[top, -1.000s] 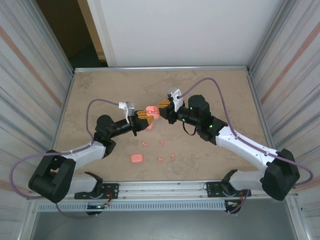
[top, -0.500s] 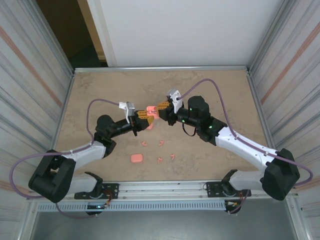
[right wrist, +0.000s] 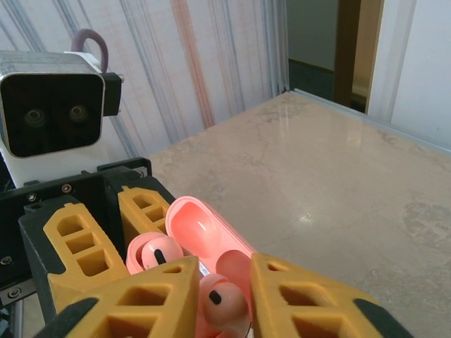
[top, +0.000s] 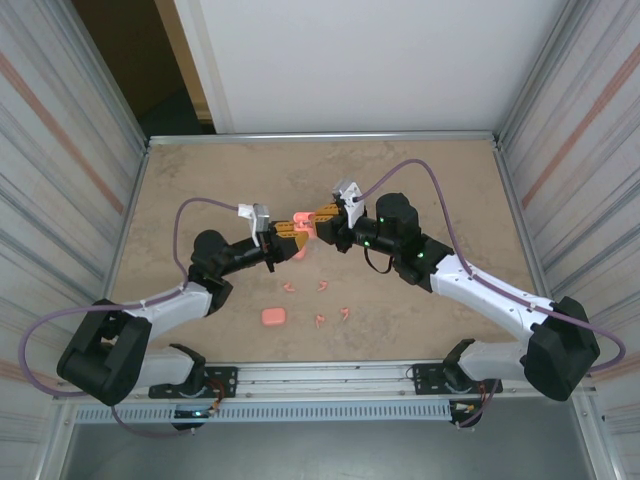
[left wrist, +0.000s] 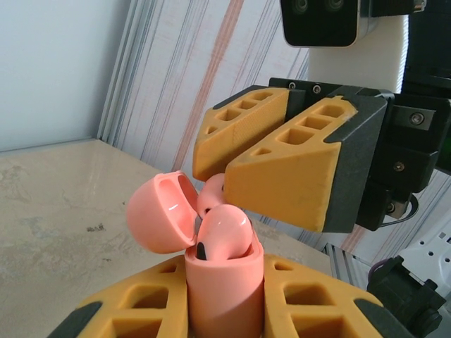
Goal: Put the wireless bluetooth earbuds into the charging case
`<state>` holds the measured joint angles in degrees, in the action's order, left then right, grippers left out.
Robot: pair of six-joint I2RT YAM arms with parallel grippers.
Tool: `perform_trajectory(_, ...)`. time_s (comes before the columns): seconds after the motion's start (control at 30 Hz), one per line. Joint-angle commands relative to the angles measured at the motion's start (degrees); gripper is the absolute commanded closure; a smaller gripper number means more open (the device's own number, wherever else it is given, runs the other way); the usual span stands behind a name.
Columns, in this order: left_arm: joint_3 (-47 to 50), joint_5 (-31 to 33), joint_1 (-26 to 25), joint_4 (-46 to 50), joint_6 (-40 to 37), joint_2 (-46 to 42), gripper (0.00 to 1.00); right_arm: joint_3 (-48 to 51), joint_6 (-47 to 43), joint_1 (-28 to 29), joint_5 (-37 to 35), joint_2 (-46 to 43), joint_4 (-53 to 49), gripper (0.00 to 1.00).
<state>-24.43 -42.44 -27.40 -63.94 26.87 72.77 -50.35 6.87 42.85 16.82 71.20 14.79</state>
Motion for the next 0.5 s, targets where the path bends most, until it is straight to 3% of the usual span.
perform_trajectory(0.0,-1.48,-0.69,-0.45,-3.84,-0.33,0.42,1.00,-1.25,-0.10,0.04,1.35,-1.80,-1.00,0.70)
perform_trajectory(0.47,-0.89,-0.24,-1.03,-8.23,-2.00,2.26,1.00,-5.64,4.21,-3.28,2.30,-6.68,-5.32,0.39)
